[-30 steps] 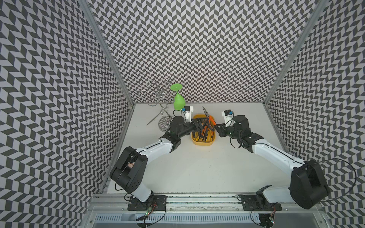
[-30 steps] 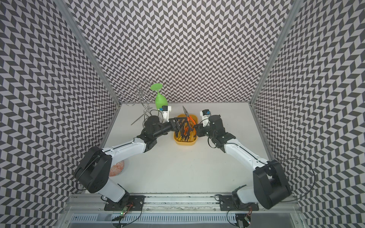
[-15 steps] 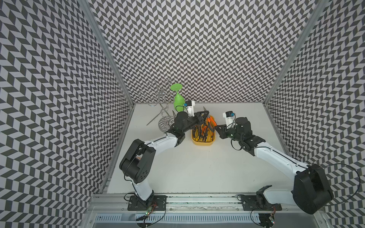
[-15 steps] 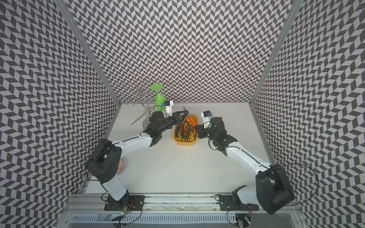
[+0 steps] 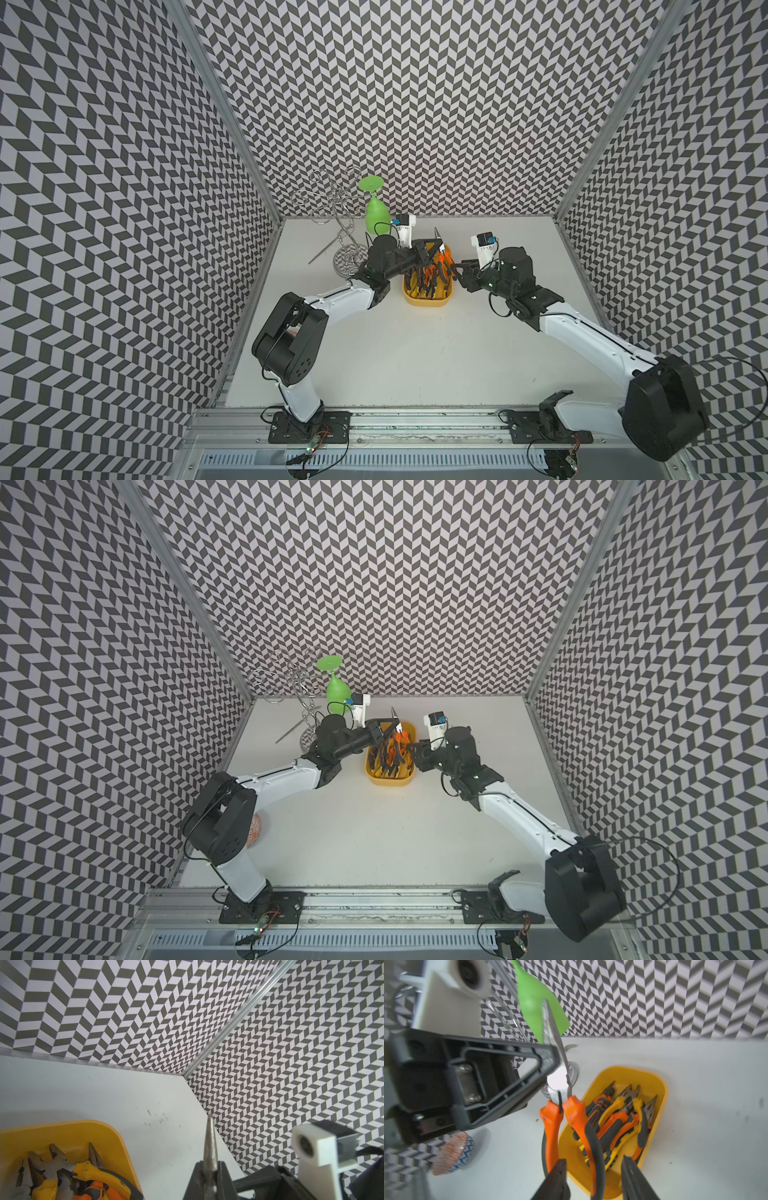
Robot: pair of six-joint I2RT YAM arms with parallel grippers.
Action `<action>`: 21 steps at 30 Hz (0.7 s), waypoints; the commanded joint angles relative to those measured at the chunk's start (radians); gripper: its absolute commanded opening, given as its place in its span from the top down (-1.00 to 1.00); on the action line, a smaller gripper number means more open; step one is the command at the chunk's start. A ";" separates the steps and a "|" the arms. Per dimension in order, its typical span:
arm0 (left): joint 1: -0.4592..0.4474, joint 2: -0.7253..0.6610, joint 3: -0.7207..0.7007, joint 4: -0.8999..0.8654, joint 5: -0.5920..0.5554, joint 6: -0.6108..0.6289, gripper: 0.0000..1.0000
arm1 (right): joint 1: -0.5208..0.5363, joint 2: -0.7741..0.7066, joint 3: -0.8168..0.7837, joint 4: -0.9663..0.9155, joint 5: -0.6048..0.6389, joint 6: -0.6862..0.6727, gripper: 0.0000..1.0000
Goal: Take the pliers out of the storage box
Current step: Place the pliers at the center of the board.
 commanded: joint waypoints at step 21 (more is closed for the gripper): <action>0.421 -0.277 -0.215 -0.911 0.456 0.752 1.00 | 0.138 -0.090 -0.079 0.160 -0.241 -0.273 -0.99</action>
